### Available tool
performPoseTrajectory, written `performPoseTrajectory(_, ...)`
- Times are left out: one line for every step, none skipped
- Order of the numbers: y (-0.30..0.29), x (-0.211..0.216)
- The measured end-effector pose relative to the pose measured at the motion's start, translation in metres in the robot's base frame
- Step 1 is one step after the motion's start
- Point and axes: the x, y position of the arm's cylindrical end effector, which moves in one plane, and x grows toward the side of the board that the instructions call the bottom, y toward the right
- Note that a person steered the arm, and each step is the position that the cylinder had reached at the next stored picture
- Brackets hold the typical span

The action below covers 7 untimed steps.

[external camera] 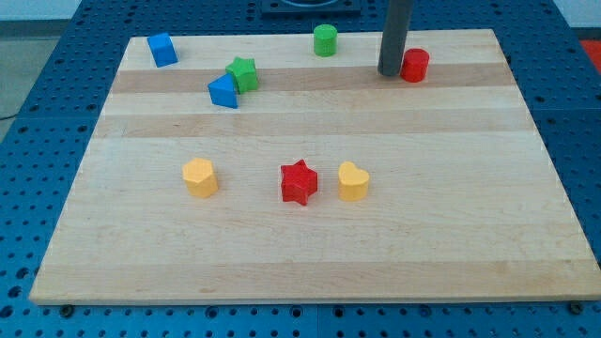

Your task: Push the red circle to the top right

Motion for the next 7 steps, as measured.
performPoseTrajectory(0.001, 0.019)
performPoseTrajectory(0.029, 0.015)
performPoseTrajectory(0.069, 0.005)
performPoseTrajectory(0.076, -0.011)
performPoseTrajectory(0.052, -0.012)
performPoseTrajectory(0.043, -0.019)
performPoseTrajectory(0.059, -0.027)
